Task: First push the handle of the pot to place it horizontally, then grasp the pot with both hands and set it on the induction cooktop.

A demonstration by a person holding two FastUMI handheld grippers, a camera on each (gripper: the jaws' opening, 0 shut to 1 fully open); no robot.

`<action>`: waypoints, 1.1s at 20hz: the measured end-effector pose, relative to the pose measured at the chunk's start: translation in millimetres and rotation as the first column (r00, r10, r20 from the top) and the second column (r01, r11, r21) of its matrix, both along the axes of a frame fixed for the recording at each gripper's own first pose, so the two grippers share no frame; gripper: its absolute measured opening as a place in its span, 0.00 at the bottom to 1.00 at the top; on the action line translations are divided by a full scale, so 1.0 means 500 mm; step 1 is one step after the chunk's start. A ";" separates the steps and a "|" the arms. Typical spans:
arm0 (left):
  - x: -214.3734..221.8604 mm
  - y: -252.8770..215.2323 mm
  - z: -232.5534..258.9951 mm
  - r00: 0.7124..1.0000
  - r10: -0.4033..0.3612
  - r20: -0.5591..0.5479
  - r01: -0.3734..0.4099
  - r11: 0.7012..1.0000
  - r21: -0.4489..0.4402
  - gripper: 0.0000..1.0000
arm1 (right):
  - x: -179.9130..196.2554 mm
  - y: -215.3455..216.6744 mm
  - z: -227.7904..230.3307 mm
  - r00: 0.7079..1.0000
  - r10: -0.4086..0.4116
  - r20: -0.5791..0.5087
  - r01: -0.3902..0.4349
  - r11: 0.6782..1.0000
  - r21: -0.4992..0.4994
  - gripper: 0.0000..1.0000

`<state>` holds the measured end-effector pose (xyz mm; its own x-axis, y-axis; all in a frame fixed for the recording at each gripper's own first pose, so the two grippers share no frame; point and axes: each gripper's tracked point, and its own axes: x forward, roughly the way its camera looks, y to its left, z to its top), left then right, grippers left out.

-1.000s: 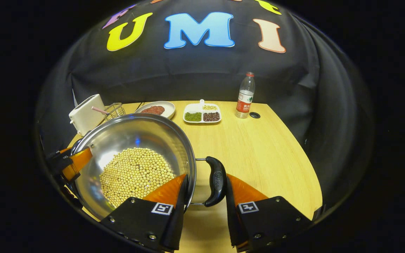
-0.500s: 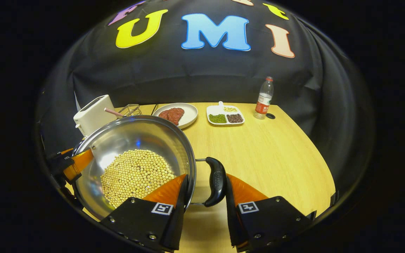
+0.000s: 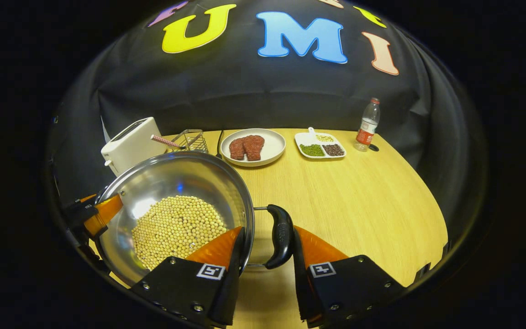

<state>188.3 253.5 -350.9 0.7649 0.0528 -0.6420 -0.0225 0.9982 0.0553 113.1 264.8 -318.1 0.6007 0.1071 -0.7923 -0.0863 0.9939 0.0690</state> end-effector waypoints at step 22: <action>-0.031 0.020 0.291 0.915 0.119 0.385 -0.144 0.989 0.037 0.98 | 0.037 -0.086 0.204 0.906 0.068 0.418 -0.066 0.998 -0.020 0.97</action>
<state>173.0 263.4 -205.2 0.9340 0.2006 -0.2956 -0.1855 0.9795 0.0788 131.6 221.6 -216.1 0.8687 0.1549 -0.4705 -0.1722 0.9850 0.0064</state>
